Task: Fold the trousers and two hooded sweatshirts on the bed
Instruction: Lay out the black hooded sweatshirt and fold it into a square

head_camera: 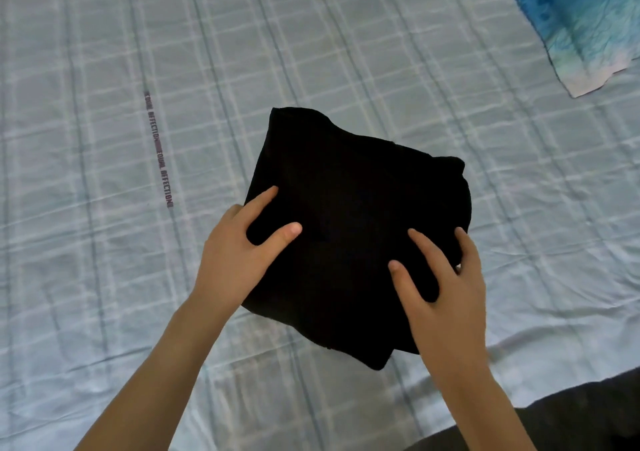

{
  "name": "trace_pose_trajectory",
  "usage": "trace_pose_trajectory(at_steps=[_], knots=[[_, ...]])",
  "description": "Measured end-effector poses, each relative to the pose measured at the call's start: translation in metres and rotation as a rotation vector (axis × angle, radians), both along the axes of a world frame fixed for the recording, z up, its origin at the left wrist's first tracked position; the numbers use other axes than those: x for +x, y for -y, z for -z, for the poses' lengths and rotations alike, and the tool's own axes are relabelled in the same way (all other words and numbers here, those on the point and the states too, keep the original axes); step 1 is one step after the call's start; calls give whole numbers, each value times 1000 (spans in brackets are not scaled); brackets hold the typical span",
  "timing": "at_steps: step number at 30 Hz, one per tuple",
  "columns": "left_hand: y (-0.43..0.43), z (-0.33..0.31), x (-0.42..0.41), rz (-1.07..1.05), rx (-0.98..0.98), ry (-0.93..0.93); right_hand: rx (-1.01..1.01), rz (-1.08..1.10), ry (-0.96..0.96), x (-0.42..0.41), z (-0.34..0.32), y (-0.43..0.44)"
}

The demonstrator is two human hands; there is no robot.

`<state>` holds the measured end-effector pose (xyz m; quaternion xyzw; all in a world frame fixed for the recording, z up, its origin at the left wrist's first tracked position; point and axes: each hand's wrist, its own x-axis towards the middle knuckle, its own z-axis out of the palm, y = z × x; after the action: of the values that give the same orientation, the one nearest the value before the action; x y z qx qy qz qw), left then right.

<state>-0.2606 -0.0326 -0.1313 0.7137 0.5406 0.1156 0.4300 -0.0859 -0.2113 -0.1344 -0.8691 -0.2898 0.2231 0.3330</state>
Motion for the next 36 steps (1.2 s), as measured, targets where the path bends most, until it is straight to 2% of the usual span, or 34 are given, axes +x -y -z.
trace_pose_trajectory(at_steps=[4, 6, 8, 11, 13, 15, 18, 21, 24, 27, 29, 30, 33, 34, 36], knots=[[9, 17, -7, -35, -70, -33, 12, -81, -71, -19, 26, 9], [5, 20, -3, -28, -40, -53, 12, -63, -73, -16, 29, 5], [3, 19, 0, -23, 2, -83, -77, -63, -14, -10, 24, 1], [2, 12, 1, 15, 222, -179, -175, -92, 272, 8, 10, -10], [1, 9, 6, 164, 468, -154, -88, -136, 258, 33, 6, -24], [2, 8, 16, 331, 581, -56, -46, -183, 110, 60, 7, -42], [8, 0, 33, 313, 459, 12, -122, -303, 97, 80, 2, -61], [12, -6, 43, 275, 327, -65, -44, -314, 160, 94, -26, -64], [8, 4, 52, 307, 336, -153, 2, -238, 321, 114, -34, -85], [-1, 19, 59, 263, 315, -201, -133, -222, 259, 111, 9, -108], [-3, 27, 63, 289, 356, -320, -192, -185, 214, 102, 24, -111], [-3, 30, 65, 315, 371, -383, -180, -144, 241, 97, 23, -110], [-4, 34, 71, 350, 362, -467, 25, -34, 380, 65, 0, -102], [-4, 34, 72, 350, 362, -471, 21, -57, 400, 49, -1, -98], [-6, 39, 71, 352, 368, -466, -144, -173, 418, 21, 18, -87]])
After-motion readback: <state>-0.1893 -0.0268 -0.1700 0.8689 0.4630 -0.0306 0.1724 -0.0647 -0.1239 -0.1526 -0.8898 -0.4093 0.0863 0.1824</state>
